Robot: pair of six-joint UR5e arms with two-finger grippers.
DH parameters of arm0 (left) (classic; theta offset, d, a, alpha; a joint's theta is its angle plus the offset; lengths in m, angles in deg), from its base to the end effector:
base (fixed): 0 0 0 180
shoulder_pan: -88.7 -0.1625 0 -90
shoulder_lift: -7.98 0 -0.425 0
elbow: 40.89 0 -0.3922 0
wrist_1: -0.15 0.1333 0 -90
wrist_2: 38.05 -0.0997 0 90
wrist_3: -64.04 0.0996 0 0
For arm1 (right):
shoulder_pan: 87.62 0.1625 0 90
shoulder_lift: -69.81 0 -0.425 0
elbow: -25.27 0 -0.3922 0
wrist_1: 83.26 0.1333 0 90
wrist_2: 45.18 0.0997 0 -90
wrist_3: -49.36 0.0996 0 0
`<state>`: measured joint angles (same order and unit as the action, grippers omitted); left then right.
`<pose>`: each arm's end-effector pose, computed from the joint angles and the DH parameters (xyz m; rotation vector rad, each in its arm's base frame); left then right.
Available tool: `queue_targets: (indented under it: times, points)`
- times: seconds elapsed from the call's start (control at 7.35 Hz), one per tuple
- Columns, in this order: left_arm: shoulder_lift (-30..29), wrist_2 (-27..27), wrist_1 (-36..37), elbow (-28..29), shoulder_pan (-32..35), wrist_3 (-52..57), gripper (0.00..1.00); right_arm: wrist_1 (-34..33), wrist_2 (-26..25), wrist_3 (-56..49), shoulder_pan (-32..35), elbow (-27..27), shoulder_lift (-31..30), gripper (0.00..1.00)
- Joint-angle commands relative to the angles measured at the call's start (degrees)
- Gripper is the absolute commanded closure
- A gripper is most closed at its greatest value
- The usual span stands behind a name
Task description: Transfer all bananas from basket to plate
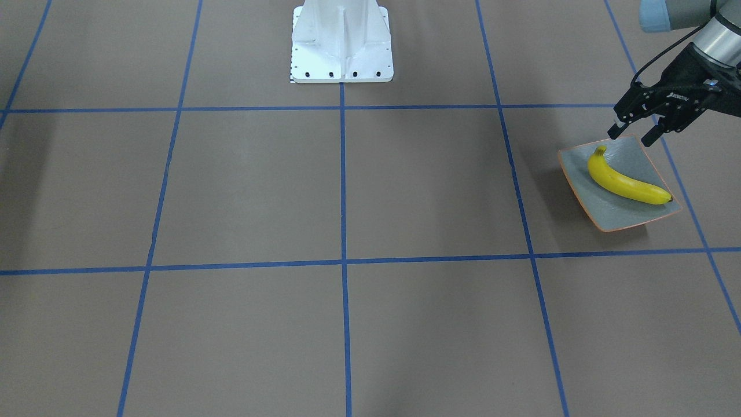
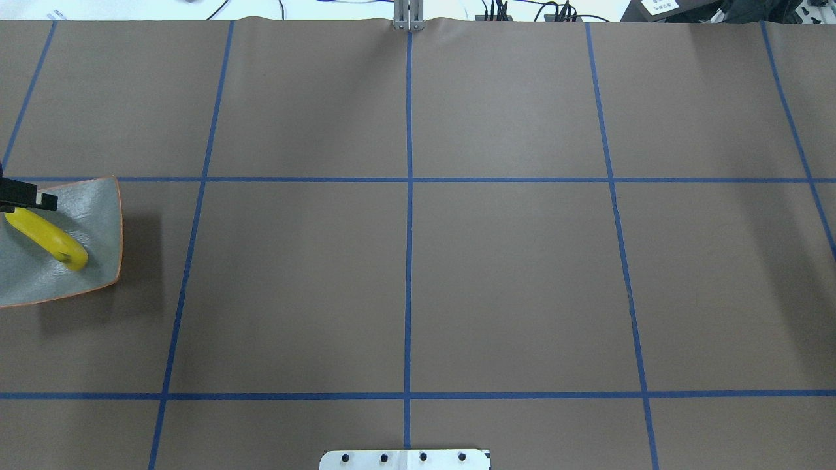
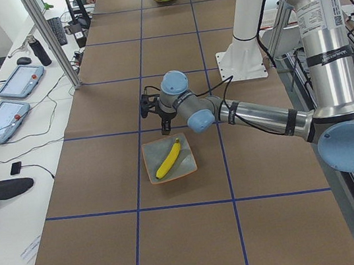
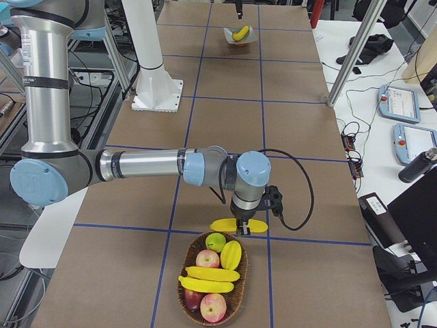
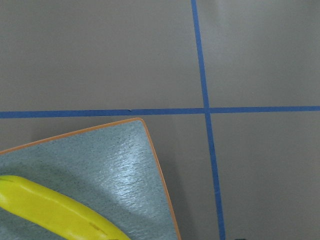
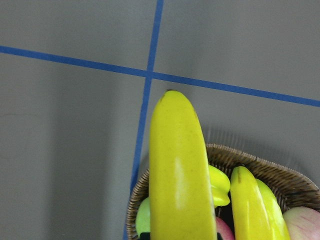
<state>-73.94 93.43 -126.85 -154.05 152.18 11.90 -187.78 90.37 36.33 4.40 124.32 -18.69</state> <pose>0.1358 -0.4230 0.4485 0.2438 1.0651 -0.0730 0.0795 -0.4888 0.5920 0.0391 -0.7972 -0.1543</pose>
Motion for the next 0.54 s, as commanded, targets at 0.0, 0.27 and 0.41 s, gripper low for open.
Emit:
queue_targets:
  times: [0.0, 0.27, 0.41]
  points:
    - [-4.36, 3.52, 0.26, 0.74, -0.2, -7.41, 0.17, -0.86, 6.13, 7.79, -5.14, 4.27, 3.23, 1.0]
    - [-9.01, 4.31, 0.34, 0.92, -0.37, -15.48, 0.17, 0.45, 6.58, 18.6, -15.75, 10.96, 7.17, 1.0]
    - [-14.26, 4.31, 0.08, 2.14, -0.46, -23.97, 0.17, 1.5, 6.58, 24.31, -20.42, 11.42, 11.38, 1.0]
